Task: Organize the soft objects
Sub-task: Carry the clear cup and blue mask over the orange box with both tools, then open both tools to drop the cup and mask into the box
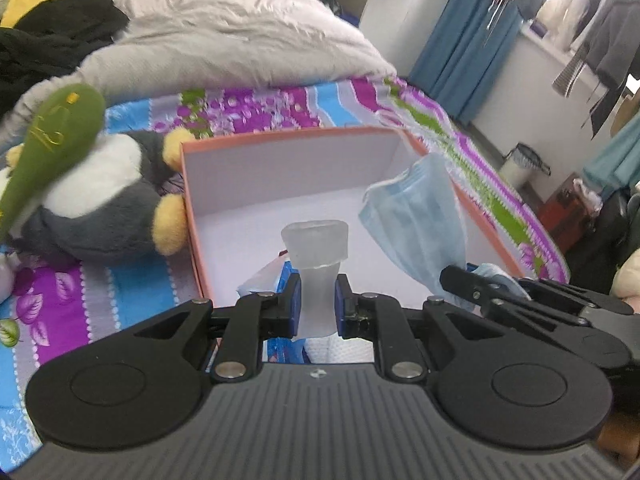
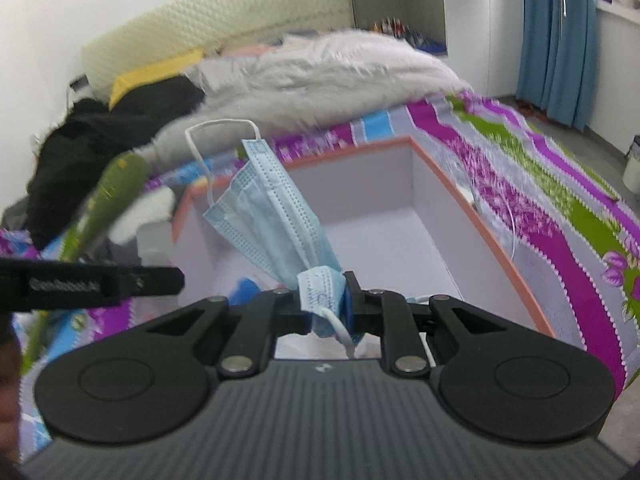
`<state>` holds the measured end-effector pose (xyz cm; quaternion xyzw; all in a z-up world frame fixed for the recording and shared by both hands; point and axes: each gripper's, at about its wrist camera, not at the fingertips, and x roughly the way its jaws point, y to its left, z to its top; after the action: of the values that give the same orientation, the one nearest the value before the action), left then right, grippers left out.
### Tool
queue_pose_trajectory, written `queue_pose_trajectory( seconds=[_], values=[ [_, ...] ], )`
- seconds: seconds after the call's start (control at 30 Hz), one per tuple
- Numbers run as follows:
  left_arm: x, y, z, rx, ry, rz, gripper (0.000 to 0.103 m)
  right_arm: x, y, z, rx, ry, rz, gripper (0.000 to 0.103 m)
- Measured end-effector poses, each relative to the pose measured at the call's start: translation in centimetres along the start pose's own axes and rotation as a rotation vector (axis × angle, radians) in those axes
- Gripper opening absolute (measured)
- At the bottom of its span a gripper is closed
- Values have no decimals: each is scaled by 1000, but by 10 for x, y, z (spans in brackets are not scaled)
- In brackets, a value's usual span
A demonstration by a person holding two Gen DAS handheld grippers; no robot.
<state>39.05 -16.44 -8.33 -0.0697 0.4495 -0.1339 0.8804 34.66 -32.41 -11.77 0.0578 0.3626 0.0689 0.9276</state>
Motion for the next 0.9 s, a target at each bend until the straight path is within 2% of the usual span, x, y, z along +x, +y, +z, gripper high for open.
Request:
queue_pose_trajectory(
  seconds=[0.3, 0.33, 0.43, 0.47, 0.53, 0.57, 0.73, 0.9],
  values=[
    [49, 2, 2, 22, 100, 16, 18, 40, -19, -13, 15, 100, -27, 21],
    [50, 2, 1, 21, 105, 18, 24, 42, -20, -14, 16, 106, -26, 22],
    [52, 2, -1, 28, 114, 33, 27, 42, -23, -15, 31, 110, -49, 30],
    [50, 2, -1, 32, 112, 38, 30, 41, -23, -16, 37, 111, -49, 31],
    [43, 2, -2, 33, 104, 41, 35, 38, -26, -17, 53, 110, -50, 44],
    [39, 3, -2, 29, 98, 37, 37, 34, -26, -18, 57, 106, -52, 46],
    [12, 0, 0, 44, 69, 29, 38, 17, -26, -18, 70, 84, -59, 47],
    [-30, -9, 1, 70, 17, 8, 38, -18, -20, -12, 97, 20, -58, 47]
  ],
)
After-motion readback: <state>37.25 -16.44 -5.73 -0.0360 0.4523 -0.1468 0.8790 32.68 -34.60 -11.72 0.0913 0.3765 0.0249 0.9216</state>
